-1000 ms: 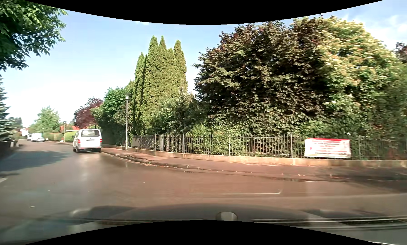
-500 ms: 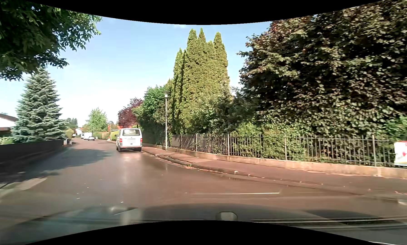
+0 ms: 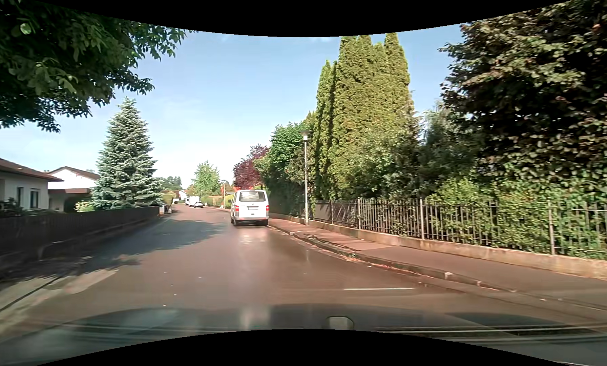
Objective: Follow the waypoints while adhering to traffic rules and regulations
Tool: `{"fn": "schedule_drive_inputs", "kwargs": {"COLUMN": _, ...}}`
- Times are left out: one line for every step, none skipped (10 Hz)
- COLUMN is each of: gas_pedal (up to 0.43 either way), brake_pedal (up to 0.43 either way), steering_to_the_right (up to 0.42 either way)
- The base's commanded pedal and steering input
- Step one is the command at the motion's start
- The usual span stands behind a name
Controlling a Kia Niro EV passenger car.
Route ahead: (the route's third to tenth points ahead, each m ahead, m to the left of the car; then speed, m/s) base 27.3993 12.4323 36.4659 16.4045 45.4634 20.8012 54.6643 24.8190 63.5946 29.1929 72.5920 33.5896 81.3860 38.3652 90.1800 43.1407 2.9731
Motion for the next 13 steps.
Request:
{"fn": "schedule_drive_inputs", "kwargs": {"gas_pedal": 0.079, "brake_pedal": 0.0, "steering_to_the_right": -0.49}}
{"fn": "schedule_drive_inputs", "kwargs": {"gas_pedal": 0.079, "brake_pedal": 0.0, "steering_to_the_right": -0.454}}
{"fn": "schedule_drive_inputs", "kwargs": {"gas_pedal": 0.079, "brake_pedal": 0.0, "steering_to_the_right": -0.411}}
{"fn": "schedule_drive_inputs", "kwargs": {"gas_pedal": 0.079, "brake_pedal": 0.0, "steering_to_the_right": -0.381}}
{"fn": "schedule_drive_inputs", "kwargs": {"gas_pedal": 0.079, "brake_pedal": 0.0, "steering_to_the_right": -0.341}}
{"fn": "schedule_drive_inputs", "kwargs": {"gas_pedal": 0.079, "brake_pedal": 0.0, "steering_to_the_right": -0.308}}
{"fn": "schedule_drive_inputs", "kwargs": {"gas_pedal": 0.079, "brake_pedal": 0.0, "steering_to_the_right": -0.285}}
{"fn": "schedule_drive_inputs", "kwargs": {"gas_pedal": 0.079, "brake_pedal": 0.0, "steering_to_the_right": -0.254}}
{"fn": "schedule_drive_inputs", "kwargs": {"gas_pedal": 0.079, "brake_pedal": 0.0, "steering_to_the_right": -0.222}}
{"fn": "schedule_drive_inputs", "kwargs": {"gas_pedal": 0.079, "brake_pedal": 0.0, "steering_to_the_right": -0.2}}
{"fn": "schedule_drive_inputs", "kwargs": {"gas_pedal": 0.079, "brake_pedal": 0.0, "steering_to_the_right": -0.171}}
{"fn": "schedule_drive_inputs", "kwargs": {"gas_pedal": 0.079, "brake_pedal": 0.0, "steering_to_the_right": -0.149}}
{"fn": "schedule_drive_inputs", "kwargs": {"gas_pedal": 0.079, "brake_pedal": 0.0, "steering_to_the_right": -0.136}}
